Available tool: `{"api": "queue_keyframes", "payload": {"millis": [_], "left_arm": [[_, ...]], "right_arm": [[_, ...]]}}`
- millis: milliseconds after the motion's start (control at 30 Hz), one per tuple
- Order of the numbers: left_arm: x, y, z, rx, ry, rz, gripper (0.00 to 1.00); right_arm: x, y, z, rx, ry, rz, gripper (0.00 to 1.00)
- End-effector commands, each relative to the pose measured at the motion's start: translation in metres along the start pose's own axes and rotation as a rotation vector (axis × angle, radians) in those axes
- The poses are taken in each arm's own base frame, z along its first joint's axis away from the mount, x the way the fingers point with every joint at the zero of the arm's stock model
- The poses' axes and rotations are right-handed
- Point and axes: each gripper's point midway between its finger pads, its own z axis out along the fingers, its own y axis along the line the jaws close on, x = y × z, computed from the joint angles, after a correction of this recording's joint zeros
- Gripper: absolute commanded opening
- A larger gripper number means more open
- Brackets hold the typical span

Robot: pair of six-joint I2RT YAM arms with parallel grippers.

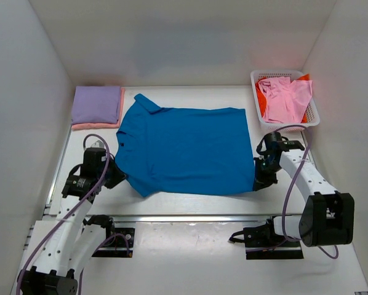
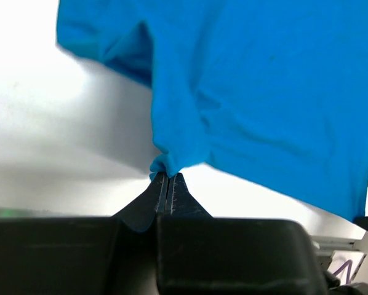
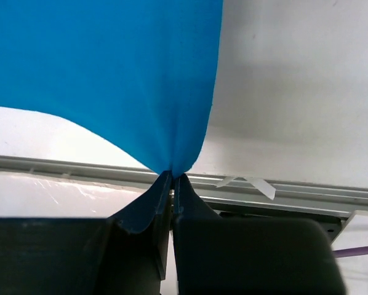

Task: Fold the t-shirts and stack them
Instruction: Fold the flattened tshirt in 1/3 of the way

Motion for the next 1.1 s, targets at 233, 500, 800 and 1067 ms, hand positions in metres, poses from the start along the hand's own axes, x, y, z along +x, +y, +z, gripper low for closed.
{"api": "queue_keyframes", "payload": {"millis": [233, 500, 800, 1067], "left_arm": [[-0.001, 0.007, 0.0, -0.028, -0.001, -0.017, 0.0], [-0.033, 0.005, 0.015, -0.062, -0.065, -0.036, 0.0], [-0.091, -0.017, 0.046, -0.058, -0.117, -0.026, 0.0], [-0.095, -0.012, 0.077, -0.094, -0.091, -0.018, 0.0]], "right_arm": [[-0.002, -0.006, 0.006, -0.005, 0.057, -0.015, 0.0], [-0.033, -0.012, 0.014, 0.004, 0.068, -0.031, 0.0], [-0.071, -0.007, 0.023, -0.004, 0.063, -0.047, 0.0], [-0.095, -0.002, 0.034, -0.006, 0.072, -0.062, 0.0]]}}
